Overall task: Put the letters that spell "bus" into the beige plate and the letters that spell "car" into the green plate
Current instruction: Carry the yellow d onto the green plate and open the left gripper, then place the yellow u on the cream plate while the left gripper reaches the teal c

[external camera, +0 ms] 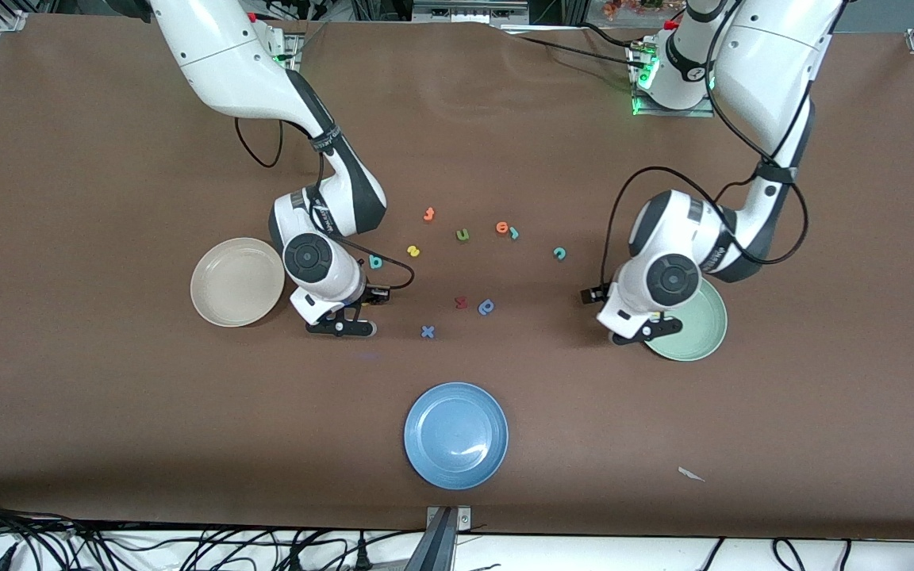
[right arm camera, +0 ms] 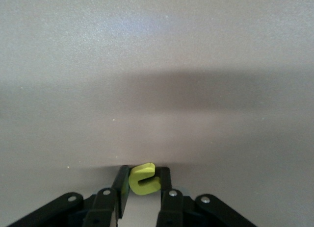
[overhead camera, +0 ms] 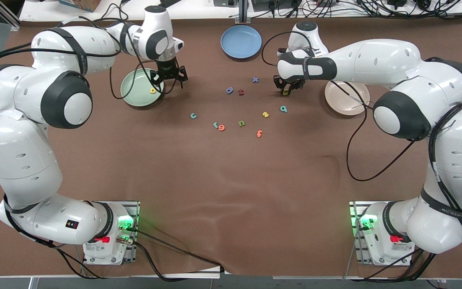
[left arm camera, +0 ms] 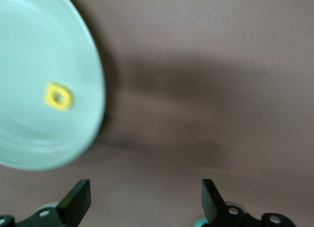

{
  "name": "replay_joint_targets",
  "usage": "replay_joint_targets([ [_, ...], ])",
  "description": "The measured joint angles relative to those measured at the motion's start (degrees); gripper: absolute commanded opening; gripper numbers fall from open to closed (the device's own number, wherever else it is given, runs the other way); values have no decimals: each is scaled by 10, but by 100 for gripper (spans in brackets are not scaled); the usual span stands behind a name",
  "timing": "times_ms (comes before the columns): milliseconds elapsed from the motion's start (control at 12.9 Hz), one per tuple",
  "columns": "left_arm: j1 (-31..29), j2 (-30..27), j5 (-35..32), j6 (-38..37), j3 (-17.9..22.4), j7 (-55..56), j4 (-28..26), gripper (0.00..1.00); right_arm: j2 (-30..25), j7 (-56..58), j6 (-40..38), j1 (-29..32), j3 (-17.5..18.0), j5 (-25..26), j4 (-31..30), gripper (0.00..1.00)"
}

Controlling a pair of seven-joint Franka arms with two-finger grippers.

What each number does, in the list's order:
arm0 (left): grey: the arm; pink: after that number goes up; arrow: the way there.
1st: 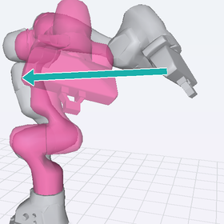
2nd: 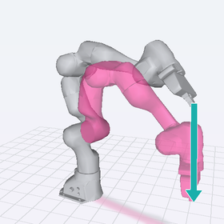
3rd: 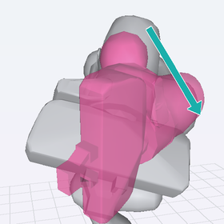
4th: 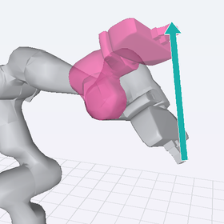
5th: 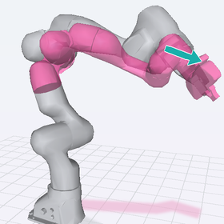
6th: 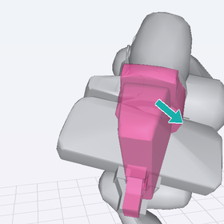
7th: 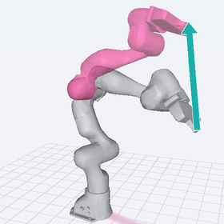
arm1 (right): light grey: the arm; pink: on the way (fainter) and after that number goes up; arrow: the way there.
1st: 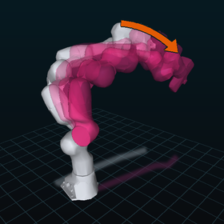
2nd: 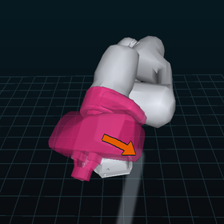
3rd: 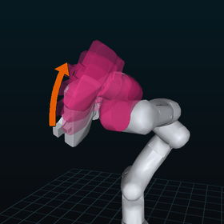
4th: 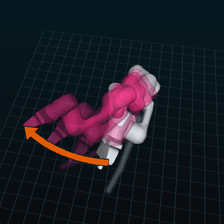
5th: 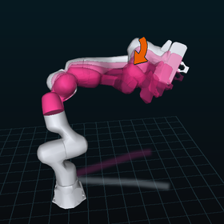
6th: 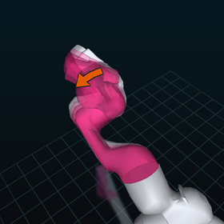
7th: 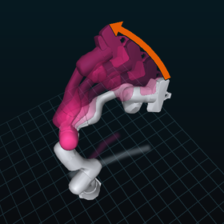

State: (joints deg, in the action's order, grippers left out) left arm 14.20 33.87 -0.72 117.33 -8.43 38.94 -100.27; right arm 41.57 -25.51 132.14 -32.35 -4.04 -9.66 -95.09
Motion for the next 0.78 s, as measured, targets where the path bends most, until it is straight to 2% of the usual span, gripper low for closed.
replay_joint_targets([
  [155,1,0,0,45,-28,73,-33,98,-2,8,-29,2,-4,0,16,16],
  [311,2,0,0,121,-47,127,-85,93,-13,44,-81,6,-27,0,31,16],
  [466,1,0,0,146,-57,151,-113,89,-39,89,-114,10,-57,0,20,16],
  [621,1,-3,0,147,-66,166,-118,89,-86,132,-102,14,-75,9,-40,16],
  [777,0,-8,0,147,-77,175,-124,84,-148,189,-44,14,-95,20,-137,16],
])
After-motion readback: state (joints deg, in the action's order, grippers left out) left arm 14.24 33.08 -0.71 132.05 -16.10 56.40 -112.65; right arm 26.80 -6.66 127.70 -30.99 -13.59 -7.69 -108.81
